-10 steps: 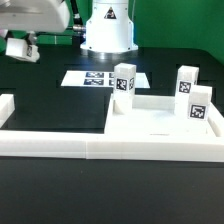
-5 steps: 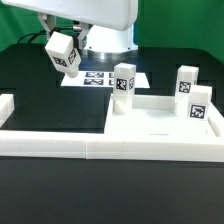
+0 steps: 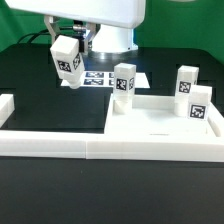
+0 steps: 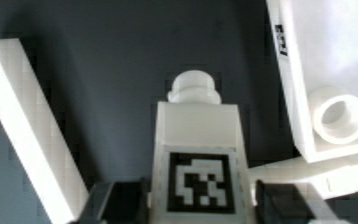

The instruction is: Assemble square table

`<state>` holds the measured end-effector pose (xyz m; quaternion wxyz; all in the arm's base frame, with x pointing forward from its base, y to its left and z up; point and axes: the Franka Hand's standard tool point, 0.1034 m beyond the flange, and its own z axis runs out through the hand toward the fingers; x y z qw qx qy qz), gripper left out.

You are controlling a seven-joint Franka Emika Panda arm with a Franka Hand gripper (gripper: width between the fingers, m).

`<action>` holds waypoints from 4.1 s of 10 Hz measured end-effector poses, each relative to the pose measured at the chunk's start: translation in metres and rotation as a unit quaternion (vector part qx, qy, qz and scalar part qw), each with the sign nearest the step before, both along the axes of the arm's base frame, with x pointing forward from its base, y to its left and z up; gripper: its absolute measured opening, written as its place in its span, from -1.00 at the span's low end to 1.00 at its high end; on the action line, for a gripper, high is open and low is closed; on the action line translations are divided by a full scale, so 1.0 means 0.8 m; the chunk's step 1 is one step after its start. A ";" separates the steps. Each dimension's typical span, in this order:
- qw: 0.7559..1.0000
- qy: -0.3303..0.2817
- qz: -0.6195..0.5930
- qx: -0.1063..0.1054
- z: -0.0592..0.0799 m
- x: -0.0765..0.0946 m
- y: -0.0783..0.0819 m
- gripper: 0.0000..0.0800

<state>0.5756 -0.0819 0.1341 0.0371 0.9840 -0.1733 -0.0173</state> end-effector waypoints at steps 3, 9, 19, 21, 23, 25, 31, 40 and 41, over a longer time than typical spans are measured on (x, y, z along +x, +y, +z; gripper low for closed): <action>0.998 -0.055 -0.017 0.010 0.013 0.020 0.052 -0.27; 0.991 -0.123 -0.053 0.012 -0.003 0.046 0.114 -0.27; 0.957 -0.289 -0.007 -0.007 -0.003 0.028 0.146 -0.27; 0.959 -0.282 0.001 -0.010 -0.005 0.026 0.142 -0.27; 0.967 -0.253 0.013 -0.015 -0.021 0.017 0.141 -0.27; 0.969 -0.246 0.024 -0.024 -0.031 0.014 0.130 -0.27; 0.966 -0.249 0.042 -0.047 -0.050 0.016 0.103 -0.27; 0.951 -0.298 0.055 -0.062 -0.051 0.035 0.115 -0.27; 0.951 -0.299 0.054 -0.061 -0.048 0.034 0.116 -0.27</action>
Offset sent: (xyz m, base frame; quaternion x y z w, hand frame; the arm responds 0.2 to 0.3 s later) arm 0.0193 0.0818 0.0181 0.1446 0.0924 0.0884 0.9812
